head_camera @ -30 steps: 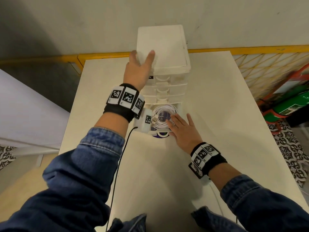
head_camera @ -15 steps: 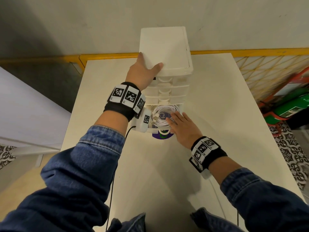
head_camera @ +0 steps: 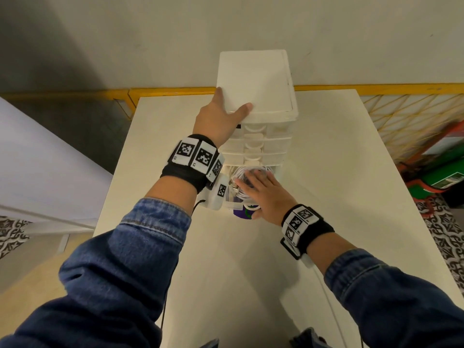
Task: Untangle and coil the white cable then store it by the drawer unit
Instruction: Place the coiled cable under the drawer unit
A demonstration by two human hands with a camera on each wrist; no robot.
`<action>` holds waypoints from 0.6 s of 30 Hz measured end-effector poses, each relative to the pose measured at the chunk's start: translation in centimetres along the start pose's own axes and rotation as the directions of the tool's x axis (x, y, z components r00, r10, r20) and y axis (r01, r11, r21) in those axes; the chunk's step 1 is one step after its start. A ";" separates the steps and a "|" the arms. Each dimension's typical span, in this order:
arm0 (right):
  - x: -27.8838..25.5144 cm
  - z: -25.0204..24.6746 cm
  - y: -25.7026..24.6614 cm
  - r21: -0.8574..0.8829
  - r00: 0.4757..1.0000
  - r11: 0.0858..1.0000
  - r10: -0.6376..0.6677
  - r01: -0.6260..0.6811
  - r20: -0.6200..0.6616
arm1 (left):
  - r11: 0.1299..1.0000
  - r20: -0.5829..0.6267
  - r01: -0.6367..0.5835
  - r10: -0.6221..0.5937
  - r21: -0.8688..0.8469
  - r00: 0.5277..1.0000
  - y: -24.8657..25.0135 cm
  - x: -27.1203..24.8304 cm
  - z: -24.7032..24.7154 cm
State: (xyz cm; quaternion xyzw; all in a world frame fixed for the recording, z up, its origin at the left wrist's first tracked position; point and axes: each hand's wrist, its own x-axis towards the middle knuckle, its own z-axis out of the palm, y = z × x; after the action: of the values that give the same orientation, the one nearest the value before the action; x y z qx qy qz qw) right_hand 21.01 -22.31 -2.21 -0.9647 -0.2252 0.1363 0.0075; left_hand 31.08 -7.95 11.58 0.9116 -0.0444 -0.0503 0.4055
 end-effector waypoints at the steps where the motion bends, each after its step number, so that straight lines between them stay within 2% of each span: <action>1: 0.3 0.0 0.0 -0.007 1.000 1.000 0.001 -0.001 0.008 | 1.000 -0.001 -0.001 0.001 -0.006 1.000 0.0 0.1 0.0; 12: 2.7 -0.3 1.0 -0.016 0.998 1.000 0.009 -0.010 -0.060 | 1.000 -0.008 -0.018 0.018 0.000 1.000 -0.4 0.3 0.0; 18: 2.1 0.4 1.0 0.044 0.985 0.999 -0.001 0.009 -0.173 | 1.000 -0.035 -0.023 0.023 0.013 0.999 -0.5 0.3 0.2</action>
State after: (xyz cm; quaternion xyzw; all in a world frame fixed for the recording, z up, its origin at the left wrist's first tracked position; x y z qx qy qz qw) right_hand 23.13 -22.28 -3.24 -0.9719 -0.2231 0.0568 0.0488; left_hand 31.39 -7.75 11.05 0.9144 -0.0481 -0.0293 0.4008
